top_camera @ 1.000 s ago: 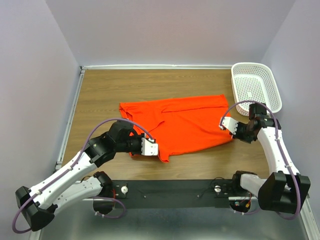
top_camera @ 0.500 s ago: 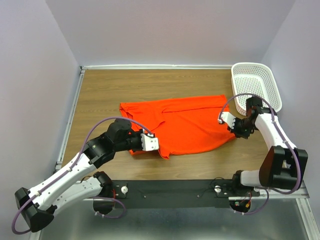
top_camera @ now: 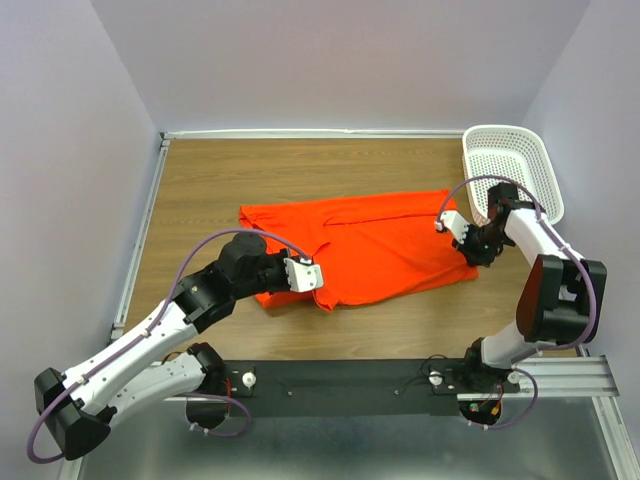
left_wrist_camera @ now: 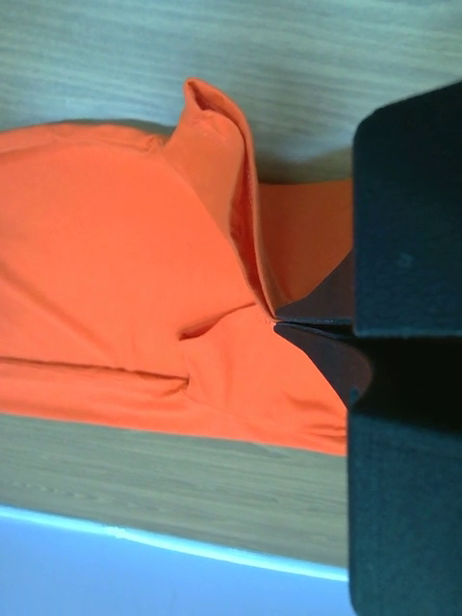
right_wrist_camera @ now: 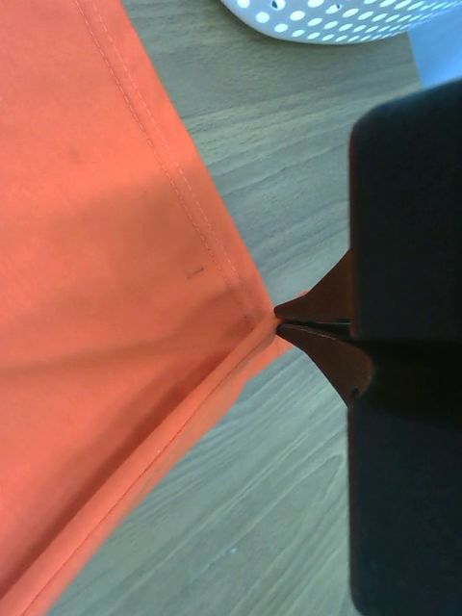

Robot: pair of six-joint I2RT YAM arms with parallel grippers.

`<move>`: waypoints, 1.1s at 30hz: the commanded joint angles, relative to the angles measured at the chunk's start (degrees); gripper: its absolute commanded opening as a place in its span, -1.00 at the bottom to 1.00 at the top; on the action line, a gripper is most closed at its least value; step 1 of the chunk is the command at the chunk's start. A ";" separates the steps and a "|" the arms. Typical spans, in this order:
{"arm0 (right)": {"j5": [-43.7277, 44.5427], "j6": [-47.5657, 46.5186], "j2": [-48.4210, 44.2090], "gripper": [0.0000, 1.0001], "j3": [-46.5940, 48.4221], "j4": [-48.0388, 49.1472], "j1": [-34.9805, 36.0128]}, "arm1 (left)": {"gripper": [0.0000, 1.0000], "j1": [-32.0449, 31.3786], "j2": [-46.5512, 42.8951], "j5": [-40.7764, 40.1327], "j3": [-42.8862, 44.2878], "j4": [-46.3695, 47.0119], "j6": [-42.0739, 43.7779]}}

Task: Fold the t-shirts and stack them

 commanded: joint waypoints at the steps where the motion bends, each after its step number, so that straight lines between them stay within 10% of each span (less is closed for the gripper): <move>1: 0.50 1.71 2.01 -0.99 1.68 1.49 -0.85 | -1.00 0.43 0.08 -4.05 0.19 3.88 1.31; 33: -1.52 6.28 7.73 -0.97 4.76 5.10 -2.52 | -1.00 6.93 7.64 -14.52 1.95 16.19 6.67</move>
